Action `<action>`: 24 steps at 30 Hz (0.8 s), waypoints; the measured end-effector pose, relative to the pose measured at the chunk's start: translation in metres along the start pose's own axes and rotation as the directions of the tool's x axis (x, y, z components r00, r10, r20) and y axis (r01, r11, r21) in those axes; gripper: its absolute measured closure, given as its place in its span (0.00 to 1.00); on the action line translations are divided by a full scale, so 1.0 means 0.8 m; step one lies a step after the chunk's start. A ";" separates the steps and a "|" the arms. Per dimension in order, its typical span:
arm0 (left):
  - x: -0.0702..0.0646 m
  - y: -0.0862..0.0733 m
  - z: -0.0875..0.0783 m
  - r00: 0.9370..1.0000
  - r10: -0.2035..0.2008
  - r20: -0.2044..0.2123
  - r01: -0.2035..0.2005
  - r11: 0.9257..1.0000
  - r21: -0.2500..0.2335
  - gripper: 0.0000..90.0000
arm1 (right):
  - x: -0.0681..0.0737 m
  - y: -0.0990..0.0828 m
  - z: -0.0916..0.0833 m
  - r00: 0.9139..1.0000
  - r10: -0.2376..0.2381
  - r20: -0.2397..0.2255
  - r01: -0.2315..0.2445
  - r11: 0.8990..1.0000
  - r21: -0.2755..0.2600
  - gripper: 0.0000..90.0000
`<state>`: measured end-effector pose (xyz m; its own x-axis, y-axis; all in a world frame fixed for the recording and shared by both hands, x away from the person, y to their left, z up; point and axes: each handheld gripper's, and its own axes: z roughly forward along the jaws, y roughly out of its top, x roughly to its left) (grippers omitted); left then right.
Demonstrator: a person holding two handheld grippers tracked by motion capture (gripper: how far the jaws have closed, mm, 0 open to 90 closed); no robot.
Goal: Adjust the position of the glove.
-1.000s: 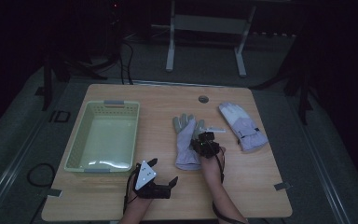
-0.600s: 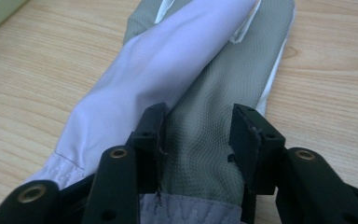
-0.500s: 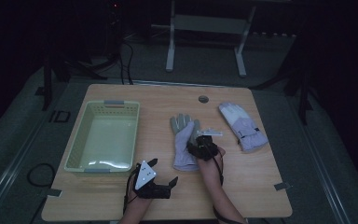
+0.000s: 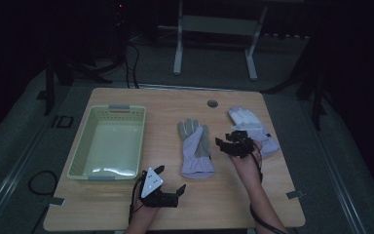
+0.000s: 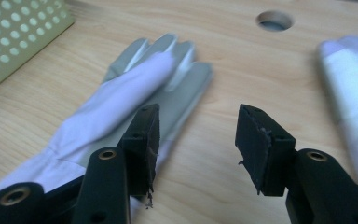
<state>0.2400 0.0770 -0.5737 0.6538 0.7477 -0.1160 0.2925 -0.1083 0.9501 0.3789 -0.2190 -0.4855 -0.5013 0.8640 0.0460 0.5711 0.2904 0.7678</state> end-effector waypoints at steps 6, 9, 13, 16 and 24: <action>-0.001 0.000 0.000 1.000 0.005 -0.003 -0.005 1.000 -0.001 0.00 | -0.042 0.003 -0.019 1.000 -0.013 0.019 0.013 1.000 0.005 0.55; 0.000 0.000 0.000 1.000 0.001 -0.002 -0.001 1.000 -0.001 0.00 | -0.060 0.003 -0.028 1.000 -0.001 0.029 0.001 1.000 -0.014 0.55; 0.000 0.000 0.000 1.000 0.002 -0.004 -0.002 1.000 -0.001 0.00 | -0.089 0.007 -0.038 0.999 -0.002 0.048 0.004 1.000 -0.026 0.55; 0.000 0.000 0.000 1.000 0.002 -0.007 -0.002 1.000 0.000 0.00 | -0.113 0.009 -0.044 0.998 0.008 0.061 -0.005 0.999 -0.039 0.56; -0.001 0.000 0.000 1.000 0.003 -0.009 -0.003 1.000 -0.003 0.00 | -0.156 0.000 -0.050 0.996 0.036 0.085 -0.031 0.998 -0.061 0.56</action>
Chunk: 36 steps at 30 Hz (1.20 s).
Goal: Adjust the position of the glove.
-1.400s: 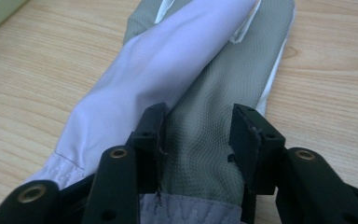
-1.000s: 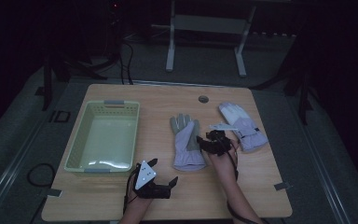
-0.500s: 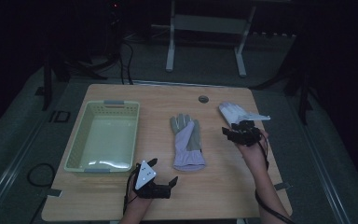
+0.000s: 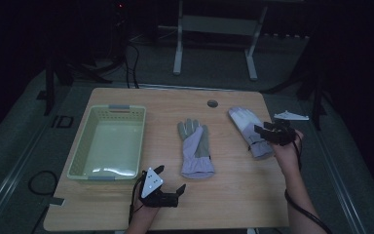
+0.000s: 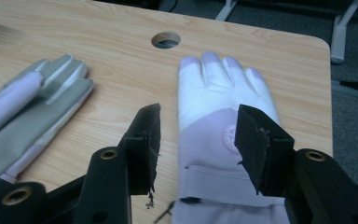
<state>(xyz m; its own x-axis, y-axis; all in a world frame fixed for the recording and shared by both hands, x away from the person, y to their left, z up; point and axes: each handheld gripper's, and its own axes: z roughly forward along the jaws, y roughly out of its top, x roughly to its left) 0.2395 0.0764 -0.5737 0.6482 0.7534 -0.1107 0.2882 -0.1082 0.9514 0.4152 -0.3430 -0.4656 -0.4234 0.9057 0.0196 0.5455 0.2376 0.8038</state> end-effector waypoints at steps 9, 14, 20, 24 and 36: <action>0.001 0.000 0.000 1.000 -0.005 0.000 0.005 1.000 0.000 0.00 | -0.023 -0.005 0.036 1.000 0.014 -0.001 -0.014 0.997 0.071 0.53; 0.001 0.000 0.000 1.000 -0.009 0.000 0.009 1.000 0.001 0.00 | -0.037 -0.010 0.061 0.999 0.005 0.044 -0.011 0.991 0.137 0.53; 0.000 0.000 0.000 1.000 -0.002 -0.004 0.002 1.000 0.001 0.00 | -0.046 -0.019 0.083 0.999 -0.002 0.032 -0.003 0.986 0.165 0.53; 0.000 0.000 0.000 1.000 -0.002 -0.008 0.002 1.000 0.002 0.00 | -0.042 -0.024 0.100 0.997 -0.070 0.024 0.063 0.975 0.213 0.52; -0.002 0.000 0.000 1.000 0.009 -0.013 -0.009 1.000 0.002 0.00 | -0.054 -0.039 0.105 0.998 0.029 -0.057 -0.019 0.983 0.181 0.67</action>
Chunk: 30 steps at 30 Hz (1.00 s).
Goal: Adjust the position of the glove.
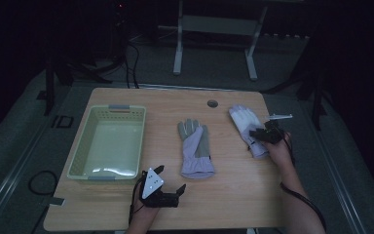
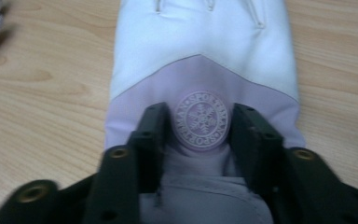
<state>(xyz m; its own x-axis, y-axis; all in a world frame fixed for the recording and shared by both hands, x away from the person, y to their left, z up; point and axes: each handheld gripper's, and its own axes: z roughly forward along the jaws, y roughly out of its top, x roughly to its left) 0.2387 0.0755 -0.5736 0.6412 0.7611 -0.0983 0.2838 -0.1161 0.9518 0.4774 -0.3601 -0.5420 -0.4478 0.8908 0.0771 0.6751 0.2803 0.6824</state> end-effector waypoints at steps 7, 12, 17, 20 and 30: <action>0.000 0.000 0.000 1.000 -0.002 -0.001 0.002 1.000 0.001 0.00 | 0.006 0.003 -0.001 0.999 0.029 0.015 -0.029 0.999 0.023 0.77; 0.000 0.000 0.000 1.000 -0.004 -0.001 0.004 1.000 0.000 0.00 | 0.012 0.005 -0.005 0.998 0.052 0.048 -0.053 0.998 0.018 0.85; 0.000 0.000 0.000 1.000 -0.006 -0.002 0.006 1.000 0.000 0.00 | 0.021 0.012 -0.021 0.995 0.068 0.070 -0.067 0.998 -0.019 0.89; 0.000 0.000 0.000 1.000 -0.005 -0.002 0.005 1.000 0.000 0.00 | 0.026 0.014 -0.038 0.994 0.087 0.068 -0.082 0.994 -0.068 0.89; 0.000 0.000 0.000 1.000 -0.002 -0.004 0.002 1.000 0.004 0.00 | 0.061 0.021 -0.106 0.990 0.102 0.092 -0.082 0.976 -0.201 0.90</action>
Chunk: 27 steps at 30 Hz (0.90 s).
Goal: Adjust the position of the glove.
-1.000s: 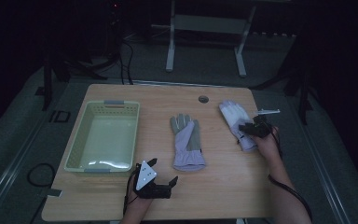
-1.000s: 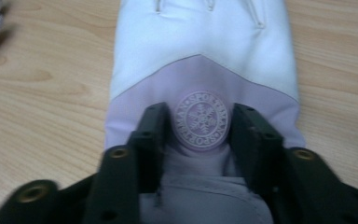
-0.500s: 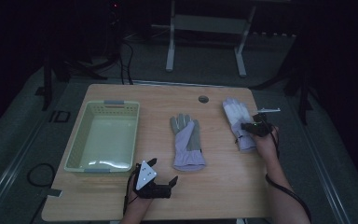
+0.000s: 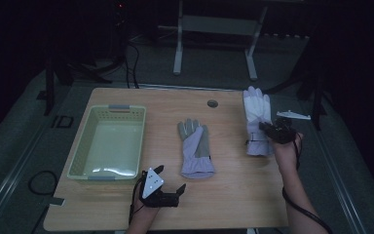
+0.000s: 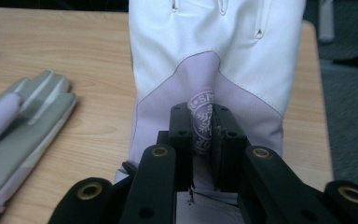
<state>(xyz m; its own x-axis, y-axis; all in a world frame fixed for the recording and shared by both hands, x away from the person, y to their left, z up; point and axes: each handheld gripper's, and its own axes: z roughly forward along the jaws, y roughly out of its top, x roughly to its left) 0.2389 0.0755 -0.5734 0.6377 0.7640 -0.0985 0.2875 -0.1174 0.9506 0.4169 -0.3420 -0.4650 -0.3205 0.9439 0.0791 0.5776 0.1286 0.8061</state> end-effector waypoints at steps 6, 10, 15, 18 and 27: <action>0.000 0.000 0.000 1.000 0.002 0.001 -0.002 1.000 -0.001 0.00 | 0.024 0.002 -0.050 0.999 0.008 0.033 -0.007 0.999 -0.047 0.90; 0.000 0.000 0.000 1.000 0.002 0.003 -0.002 1.000 -0.001 0.00 | 0.031 -0.005 -0.075 0.996 0.056 0.064 -0.051 0.995 -0.082 0.89; 0.000 0.000 0.000 1.000 0.004 0.002 -0.004 1.000 -0.005 0.00 | 0.046 -0.032 -0.096 0.992 0.113 0.061 -0.106 0.989 -0.107 0.89; -0.001 0.000 0.000 1.000 0.005 0.001 -0.005 1.000 -0.002 0.00 | 0.057 -0.048 -0.092 0.990 0.117 0.081 -0.109 0.990 -0.091 0.89; -0.001 0.000 0.000 1.000 0.008 0.003 -0.008 1.000 -0.004 0.00 | 0.060 -0.092 -0.039 0.976 0.178 0.124 -0.180 0.984 0.007 0.89</action>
<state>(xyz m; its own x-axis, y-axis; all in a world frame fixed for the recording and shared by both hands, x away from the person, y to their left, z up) 0.2387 0.0749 -0.5735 0.6421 0.7611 -0.0918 0.2799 -0.1212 0.9524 0.3357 -0.3153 -0.5024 -0.1170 0.9820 0.1480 0.6308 -0.0416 0.7748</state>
